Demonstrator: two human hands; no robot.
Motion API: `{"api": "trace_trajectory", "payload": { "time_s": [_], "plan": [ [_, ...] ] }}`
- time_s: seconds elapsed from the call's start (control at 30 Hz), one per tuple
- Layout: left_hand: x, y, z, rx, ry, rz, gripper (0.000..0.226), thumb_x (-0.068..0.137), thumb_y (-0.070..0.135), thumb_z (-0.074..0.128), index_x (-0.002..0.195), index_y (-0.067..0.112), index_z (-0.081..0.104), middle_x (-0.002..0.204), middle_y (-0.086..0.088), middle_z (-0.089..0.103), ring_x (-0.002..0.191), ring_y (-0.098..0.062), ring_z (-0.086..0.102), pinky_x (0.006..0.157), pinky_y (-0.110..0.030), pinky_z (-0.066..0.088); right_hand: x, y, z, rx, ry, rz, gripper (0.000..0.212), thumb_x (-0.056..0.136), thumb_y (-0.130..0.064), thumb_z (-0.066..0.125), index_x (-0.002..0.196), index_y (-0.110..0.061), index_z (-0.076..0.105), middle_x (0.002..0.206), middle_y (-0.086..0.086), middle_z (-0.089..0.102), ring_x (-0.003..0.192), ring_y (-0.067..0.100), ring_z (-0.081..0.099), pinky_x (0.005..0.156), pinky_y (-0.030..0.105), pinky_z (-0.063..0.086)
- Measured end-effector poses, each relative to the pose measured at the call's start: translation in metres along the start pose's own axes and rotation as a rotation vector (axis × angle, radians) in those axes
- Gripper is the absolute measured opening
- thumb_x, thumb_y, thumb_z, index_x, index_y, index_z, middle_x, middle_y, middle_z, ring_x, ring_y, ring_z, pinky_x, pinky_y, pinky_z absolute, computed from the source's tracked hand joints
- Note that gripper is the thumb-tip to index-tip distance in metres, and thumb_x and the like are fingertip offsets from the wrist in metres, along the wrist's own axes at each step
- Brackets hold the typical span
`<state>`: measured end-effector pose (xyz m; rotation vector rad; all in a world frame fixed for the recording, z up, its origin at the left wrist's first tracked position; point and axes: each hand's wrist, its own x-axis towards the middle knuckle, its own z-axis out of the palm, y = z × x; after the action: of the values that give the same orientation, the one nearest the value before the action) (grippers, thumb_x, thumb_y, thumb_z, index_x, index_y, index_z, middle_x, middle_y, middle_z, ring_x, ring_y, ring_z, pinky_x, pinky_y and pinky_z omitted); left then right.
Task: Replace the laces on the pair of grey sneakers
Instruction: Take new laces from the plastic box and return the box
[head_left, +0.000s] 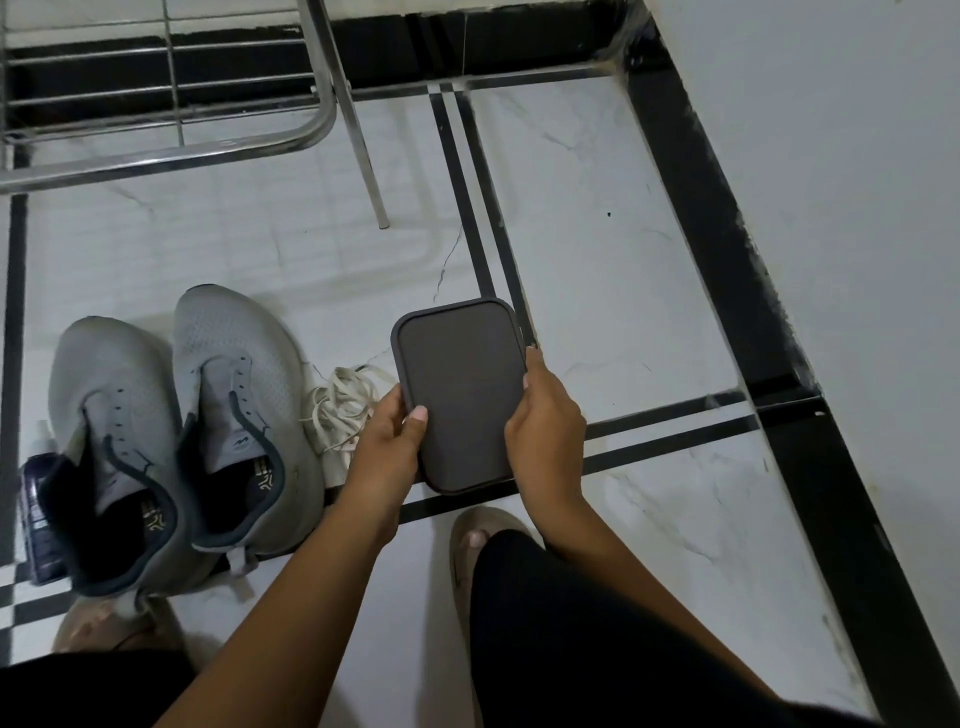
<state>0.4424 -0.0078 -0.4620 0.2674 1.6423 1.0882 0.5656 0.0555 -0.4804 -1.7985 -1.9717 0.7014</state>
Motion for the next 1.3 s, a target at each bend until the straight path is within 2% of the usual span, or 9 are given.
{"api": "trace_trajectory", "payload": {
  "time_s": [0.2,0.3,0.43,0.5,0.57,0.67,0.83,0.93,1.3],
  "plan": [
    [-0.002,-0.015,-0.003,0.127,0.140,0.038,0.023,0.096,0.016,0.054,0.116,0.027,0.056,0.121,0.006,0.063,0.110,-0.016,0.060,0.096,-0.043,0.051,-0.010,0.010,0.001,-0.075,-0.035,-0.013,0.050,0.095,-0.004,0.048,0.144,-0.012,0.041,0.120,0.009,0.061,0.099,0.024,0.063,0.077,0.024,0.047],
    [-0.006,-0.022,-0.008,0.222,0.144,0.020,0.017,0.093,0.018,0.059,0.101,0.033,0.056,0.109,0.006,0.065,0.105,-0.018,0.061,0.093,-0.045,0.052,-0.012,0.014,-0.010,-0.097,-0.083,-0.032,0.046,0.096,-0.014,0.045,0.141,-0.016,0.042,0.115,0.004,0.060,0.093,0.020,0.061,0.074,0.027,0.049],
    [0.007,0.001,-0.008,0.286,0.210,0.064,0.038,0.095,0.040,0.052,0.129,0.023,0.048,0.107,0.006,0.057,0.102,-0.019,0.058,0.085,-0.037,0.051,0.024,0.007,-0.019,0.085,-0.151,0.035,0.041,0.096,-0.035,0.044,0.135,-0.022,0.045,0.111,-0.002,0.061,0.096,0.015,0.061,0.082,0.037,0.053],
    [0.025,0.020,-0.002,0.308,0.213,0.070,0.045,0.098,0.048,0.041,0.136,0.024,0.045,0.114,0.005,0.054,0.105,-0.017,0.054,0.093,-0.037,0.047,0.053,-0.007,-0.013,0.059,-0.239,0.003,0.034,0.097,-0.049,0.038,0.112,-0.024,0.057,0.107,-0.002,0.059,0.094,0.014,0.058,0.079,0.033,0.050],
    [0.043,0.035,0.005,0.269,0.142,-0.003,0.047,0.098,0.053,0.033,0.128,0.022,0.052,0.120,0.003,0.056,0.106,-0.017,0.054,0.095,-0.035,0.044,0.079,-0.024,-0.001,0.020,-0.386,0.005,0.052,0.098,-0.057,0.029,0.069,-0.020,0.051,0.079,-0.001,0.055,0.075,0.016,0.055,0.066,0.032,0.043],
    [0.060,0.041,0.009,0.229,0.035,-0.117,0.051,0.093,0.064,0.035,0.100,0.022,0.062,0.113,-0.002,0.066,0.104,-0.022,0.061,0.099,-0.042,0.047,0.104,-0.031,0.020,-0.099,-0.478,0.043,0.060,0.099,-0.052,0.026,0.057,-0.014,0.045,0.065,0.001,0.053,0.067,0.020,0.053,0.061,0.031,0.040],
    [0.072,0.027,0.013,0.098,0.157,-0.044,0.056,0.087,0.061,0.052,0.088,0.006,0.066,0.092,-0.016,0.069,0.085,-0.029,0.067,0.083,-0.042,0.056,0.108,-0.027,0.032,-0.112,-0.352,0.005,0.049,0.097,-0.030,0.035,0.052,-0.012,0.040,0.054,0.001,0.045,0.054,0.017,0.045,0.052,0.027,0.033],
    [0.075,0.027,0.022,0.110,0.249,0.015,0.054,0.089,0.057,0.053,0.055,0.018,0.038,0.055,-0.001,0.043,0.051,-0.011,0.044,0.053,-0.023,0.041,0.110,-0.030,0.033,-0.150,-0.315,-0.033,0.053,0.099,-0.034,0.033,0.051,-0.014,0.042,0.054,0.000,0.048,0.053,0.014,0.045,0.050,0.026,0.032],
    [0.068,0.021,0.016,0.072,0.182,-0.011,0.044,0.094,0.054,0.045,0.101,0.016,0.064,0.092,-0.001,0.066,0.080,-0.013,0.062,0.067,-0.028,0.050,0.101,-0.017,0.028,0.005,-0.366,-0.029,0.051,0.099,-0.040,0.038,0.056,-0.015,0.027,0.053,-0.002,0.033,0.052,0.015,0.031,0.052,0.031,0.025]
  ]
}}
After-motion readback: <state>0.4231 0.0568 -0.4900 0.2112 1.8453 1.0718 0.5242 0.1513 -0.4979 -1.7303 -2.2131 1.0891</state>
